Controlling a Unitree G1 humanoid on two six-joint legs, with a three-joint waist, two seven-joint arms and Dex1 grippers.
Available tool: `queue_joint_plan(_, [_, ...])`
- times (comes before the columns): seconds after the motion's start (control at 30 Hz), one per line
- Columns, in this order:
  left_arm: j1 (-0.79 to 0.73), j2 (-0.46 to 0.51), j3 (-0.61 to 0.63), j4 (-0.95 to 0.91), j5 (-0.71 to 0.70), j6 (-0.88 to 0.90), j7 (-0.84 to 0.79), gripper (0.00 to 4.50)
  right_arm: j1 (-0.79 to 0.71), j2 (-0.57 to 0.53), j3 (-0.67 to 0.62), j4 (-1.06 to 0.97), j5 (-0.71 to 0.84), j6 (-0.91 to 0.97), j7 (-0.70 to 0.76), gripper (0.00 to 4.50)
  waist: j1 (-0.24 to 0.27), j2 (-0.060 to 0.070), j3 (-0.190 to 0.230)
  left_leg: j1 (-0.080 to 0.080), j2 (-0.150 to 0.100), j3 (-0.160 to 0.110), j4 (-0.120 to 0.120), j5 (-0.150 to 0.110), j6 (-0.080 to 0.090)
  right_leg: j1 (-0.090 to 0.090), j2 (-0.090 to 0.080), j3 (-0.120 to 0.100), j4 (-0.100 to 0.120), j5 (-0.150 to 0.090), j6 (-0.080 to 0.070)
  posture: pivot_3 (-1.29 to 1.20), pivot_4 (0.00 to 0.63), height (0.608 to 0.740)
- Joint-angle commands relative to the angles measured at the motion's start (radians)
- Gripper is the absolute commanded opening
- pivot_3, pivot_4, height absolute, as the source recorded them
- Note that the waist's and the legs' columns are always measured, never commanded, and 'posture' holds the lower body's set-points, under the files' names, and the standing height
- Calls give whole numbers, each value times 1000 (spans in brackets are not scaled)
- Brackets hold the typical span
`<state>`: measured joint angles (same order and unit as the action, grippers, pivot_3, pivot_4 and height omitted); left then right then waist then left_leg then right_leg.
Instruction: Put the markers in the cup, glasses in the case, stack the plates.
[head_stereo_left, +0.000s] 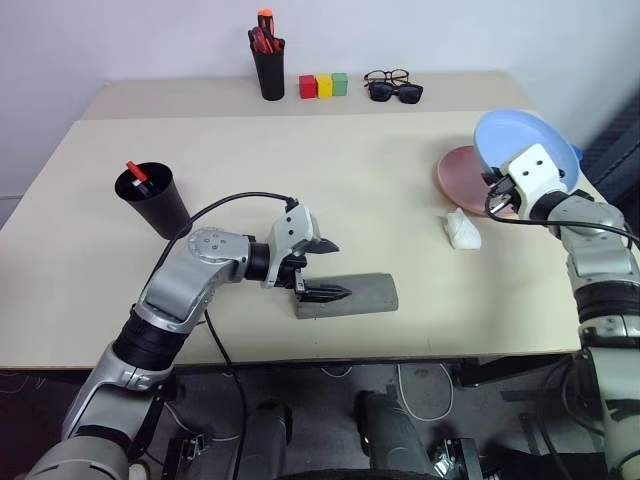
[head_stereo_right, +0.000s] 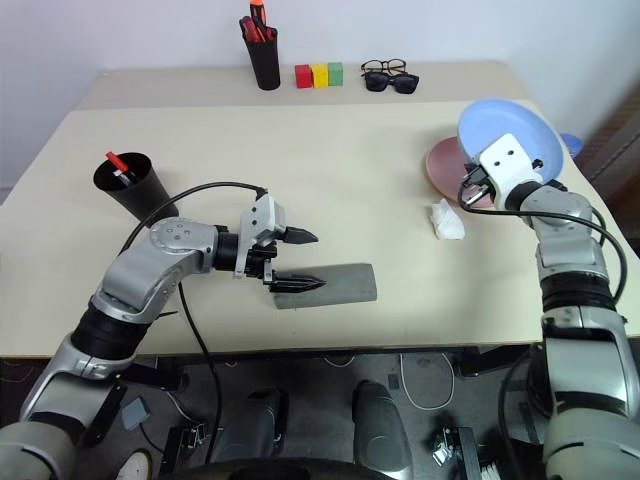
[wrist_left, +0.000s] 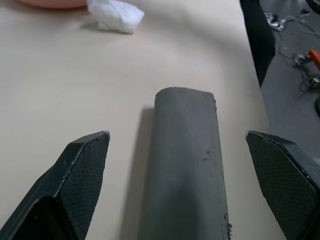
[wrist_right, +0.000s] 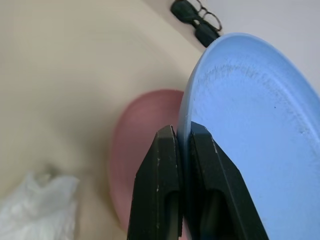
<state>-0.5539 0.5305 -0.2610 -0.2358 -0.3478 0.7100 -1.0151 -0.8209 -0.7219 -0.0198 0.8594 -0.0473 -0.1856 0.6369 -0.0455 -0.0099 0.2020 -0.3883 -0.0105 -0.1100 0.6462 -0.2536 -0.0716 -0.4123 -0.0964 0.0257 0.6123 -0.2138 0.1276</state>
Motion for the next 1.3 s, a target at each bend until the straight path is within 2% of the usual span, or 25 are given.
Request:
queue_joint_plan(0.03, [22, 17, 44, -81, -29, 34, 39, 4500, -90, 22, 18, 106, -27, -82, 1, 43, -1, 0, 0, 0, 0, 0, 0, 0, 0, 0, 0, 0, 0, 0, 0, 0, 150, 740])
queue_joint_plan(0.1, [35, 25, 52, -102, -38, 49, 54, 4500, -116, 35, 35, 158, -45, -111, 0, 43, -1, 0, 0, 0, 0, 0, 0, 0, 0, 0, 0, 0, 0, 0, 0, 0, 150, 740])
queue_joint_plan(0.2, [50, 36, 61, -127, -50, 68, 74, 4500, -142, 54, 57, 213, -60, -138, 13, 1016, 1, 0, 0, 0, 0, 0, 0, 0, 0, 0, 0, 0, 0, 0, 0, 0, 150, 740])
queue_joint_plan(0.37, [58, 42, 67, -145, -68, 86, 94, 4500, -162, 52, 49, 236, -70, -177, -39, 3510, 1, 0, 0, 0, 0, 0, 0, 0, 0, 0, 0, 0, 0, 0, 0, 0, 150, 740])
queue_joint_plan(0.57, [56, 46, 56, -137, -77, 83, 96, 4500, -100, 29, -101, 54, 124, -17, 57, 3510, 1, 1, 1, 0, 0, 0, 0, 0, 0, 0, 0, 0, 1, 0, 1, 0, 150, 740])
queue_joint_plan(0.67, [45, 42, 49, -119, -78, 71, 90, 4500, 67, -2, -165, -219, 249, 221, 148, 3510, 8, 1, 1, 0, 0, -1, 0, 0, 0, 0, 0, 0, 1, 1, 1, 0, 150, 740])
queue_joint_plan(0.77, [40, 43, 48, -111, -85, 63, 75, 4500, 263, -32, -228, -486, 371, 484, 181, 3510, 16, 1, 0, 0, 0, -2, 0, 0, 0, 1, 0, -1, 0, 0, 2, 0, 150, 740])
queue_joint_plan(0.87, [37, 52, 51, -103, -98, 51, 44, 4500, 391, -36, -283, -622, 451, 621, 181, 3510, 12, 3, 1, 0, 0, -1, 1, 0, 0, 1, 0, 0, 1, 0, 0, 0, 150, 740])
queue_joint_plan(1.03, [31, 62, 61, -93, -124, 35, -9, 4500, 460, -30, -297, -632, 457, 662, 168, 3510, -3, 3, 1, 3, 0, 1, 2, 0, 0, 2, 0, 1, 1, -2, -2, 0, 150, 740])
queue_joint_plan(1.3, [23, 68, 59, -86, -125, 27, -22, 4500, 386, 23, -222, -494, 429, 628, 206, 3510, 2, 3, 1, 2, 0, 1, 2, 0, 0, 1, 0, 1, 1, -1, -3, 0, 150, 740])
